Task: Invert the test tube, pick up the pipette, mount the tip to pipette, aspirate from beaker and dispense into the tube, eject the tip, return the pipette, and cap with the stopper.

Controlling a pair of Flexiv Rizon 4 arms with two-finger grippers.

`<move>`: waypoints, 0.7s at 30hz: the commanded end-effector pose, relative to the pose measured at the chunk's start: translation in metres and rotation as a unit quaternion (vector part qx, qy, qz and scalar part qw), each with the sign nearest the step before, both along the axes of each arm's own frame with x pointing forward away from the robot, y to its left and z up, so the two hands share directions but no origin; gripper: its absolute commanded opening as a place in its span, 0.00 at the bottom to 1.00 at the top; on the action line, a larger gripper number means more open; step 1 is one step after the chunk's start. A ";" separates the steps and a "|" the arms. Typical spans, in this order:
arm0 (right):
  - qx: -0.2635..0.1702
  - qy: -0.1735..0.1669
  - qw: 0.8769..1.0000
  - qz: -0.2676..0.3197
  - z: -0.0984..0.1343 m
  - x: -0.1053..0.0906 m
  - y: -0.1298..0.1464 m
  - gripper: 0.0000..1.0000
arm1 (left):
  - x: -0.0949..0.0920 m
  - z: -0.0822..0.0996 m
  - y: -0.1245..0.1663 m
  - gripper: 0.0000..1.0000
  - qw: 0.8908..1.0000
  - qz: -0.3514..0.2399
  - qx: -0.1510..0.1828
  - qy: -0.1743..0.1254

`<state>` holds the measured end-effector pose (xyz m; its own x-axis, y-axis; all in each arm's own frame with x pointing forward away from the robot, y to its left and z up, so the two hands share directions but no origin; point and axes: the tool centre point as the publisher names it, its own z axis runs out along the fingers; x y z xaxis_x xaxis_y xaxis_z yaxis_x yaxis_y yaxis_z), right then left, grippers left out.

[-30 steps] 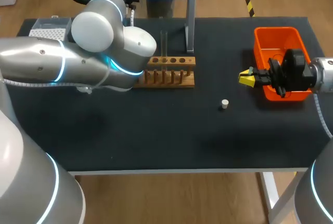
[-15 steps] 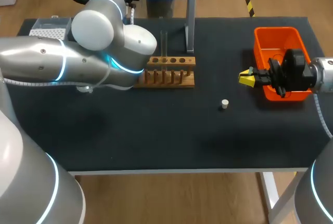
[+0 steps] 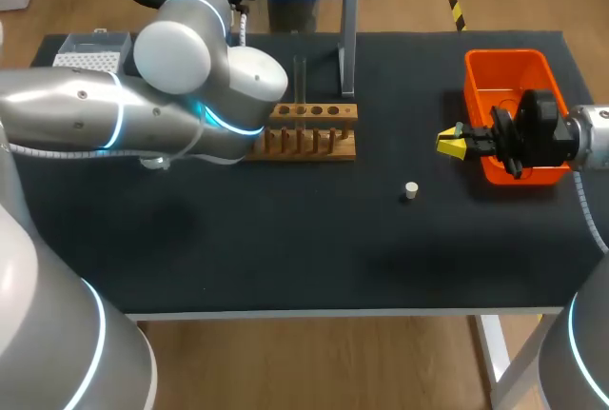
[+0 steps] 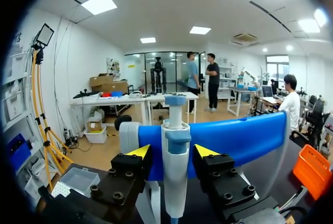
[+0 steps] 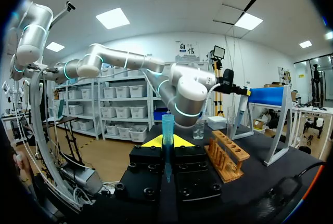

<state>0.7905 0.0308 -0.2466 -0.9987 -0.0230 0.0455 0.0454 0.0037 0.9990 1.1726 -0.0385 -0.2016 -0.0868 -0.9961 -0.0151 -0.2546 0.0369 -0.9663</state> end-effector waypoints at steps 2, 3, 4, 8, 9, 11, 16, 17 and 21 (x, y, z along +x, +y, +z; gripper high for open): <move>0.000 0.000 1.000 0.000 0.000 0.000 -0.001 0.00 | 0.002 -0.007 -0.003 0.48 1.000 0.006 -0.002 -0.005; 0.000 0.000 1.000 0.000 0.000 0.000 -0.001 0.00 | 0.002 -0.007 -0.003 0.48 1.000 0.006 -0.003 -0.005; 0.000 0.000 1.000 0.000 0.000 0.000 -0.001 0.00 | 0.002 -0.008 -0.004 0.48 1.000 0.007 -0.003 -0.005; 0.000 0.000 1.000 0.000 0.000 0.000 -0.001 0.00 | 0.003 -0.009 -0.004 0.47 1.000 0.008 -0.006 -0.006; 0.000 0.000 1.000 0.000 0.000 0.000 -0.001 0.00 | 0.003 -0.009 -0.004 0.47 1.000 0.008 -0.006 -0.006; 0.000 0.000 1.000 0.000 0.000 0.000 -0.001 0.00 | 0.003 -0.009 -0.004 0.46 1.000 0.008 -0.007 -0.006; 0.000 0.000 1.000 0.000 0.000 0.000 -0.001 0.00 | 0.004 -0.010 -0.004 0.44 1.000 0.008 -0.007 -0.006; 0.000 0.000 1.000 0.000 0.000 0.000 -0.001 0.00 | 0.004 -0.010 -0.004 0.43 1.000 0.008 -0.007 -0.006; 0.000 0.000 1.000 0.000 0.000 0.000 -0.001 0.00 | 0.005 -0.011 -0.003 0.33 1.000 0.008 -0.007 -0.005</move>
